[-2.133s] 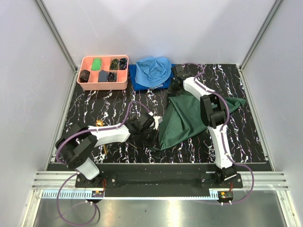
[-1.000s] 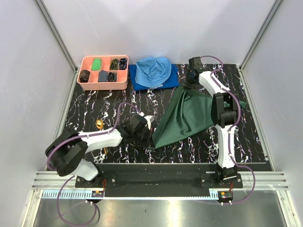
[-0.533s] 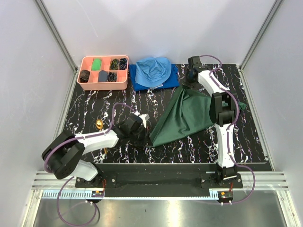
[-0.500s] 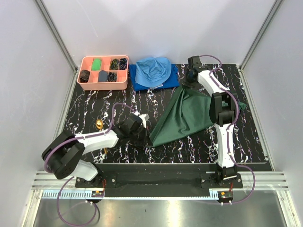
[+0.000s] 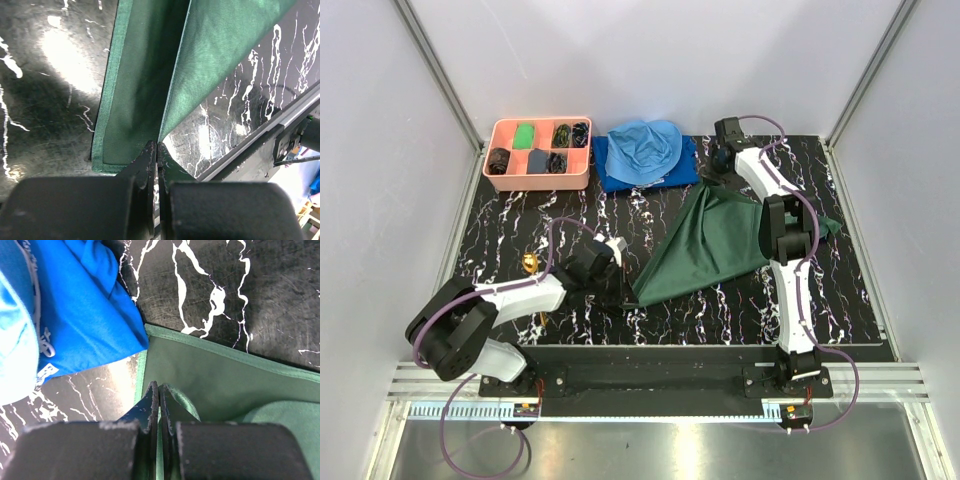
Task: Fold the napkin, place the utensils inside, and roll it up
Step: Fold the napkin
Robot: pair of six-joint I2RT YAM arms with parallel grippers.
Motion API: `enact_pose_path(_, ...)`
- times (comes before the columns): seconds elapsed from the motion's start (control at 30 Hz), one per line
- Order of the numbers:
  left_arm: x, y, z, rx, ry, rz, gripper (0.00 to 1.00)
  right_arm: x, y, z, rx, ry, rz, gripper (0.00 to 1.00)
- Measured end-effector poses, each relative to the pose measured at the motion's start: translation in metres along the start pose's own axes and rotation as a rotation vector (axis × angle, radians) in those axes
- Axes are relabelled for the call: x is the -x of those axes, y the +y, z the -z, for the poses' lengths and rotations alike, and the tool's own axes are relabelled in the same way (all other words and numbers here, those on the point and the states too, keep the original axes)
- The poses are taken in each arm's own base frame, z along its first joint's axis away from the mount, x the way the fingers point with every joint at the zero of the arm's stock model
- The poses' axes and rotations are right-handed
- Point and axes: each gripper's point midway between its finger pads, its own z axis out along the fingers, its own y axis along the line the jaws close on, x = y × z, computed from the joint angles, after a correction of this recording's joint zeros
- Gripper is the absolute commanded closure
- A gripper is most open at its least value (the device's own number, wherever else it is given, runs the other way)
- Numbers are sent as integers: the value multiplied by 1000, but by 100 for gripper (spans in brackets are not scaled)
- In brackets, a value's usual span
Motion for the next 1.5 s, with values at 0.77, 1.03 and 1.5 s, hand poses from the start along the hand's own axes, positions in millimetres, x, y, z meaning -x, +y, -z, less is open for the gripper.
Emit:
enact_pose_path(0.77,16,20,3,29,-34,47,48,7,9,-25,22,12,6,52)
enact_pose_path(1.03,30,25,19,111,-60,-4,27,22,22,-7,93,-16,89,23)
enact_pose_path(1.5,77,-56,-23,-11,-116,-196,23,5,-238,198,-160,-159,-253,5)
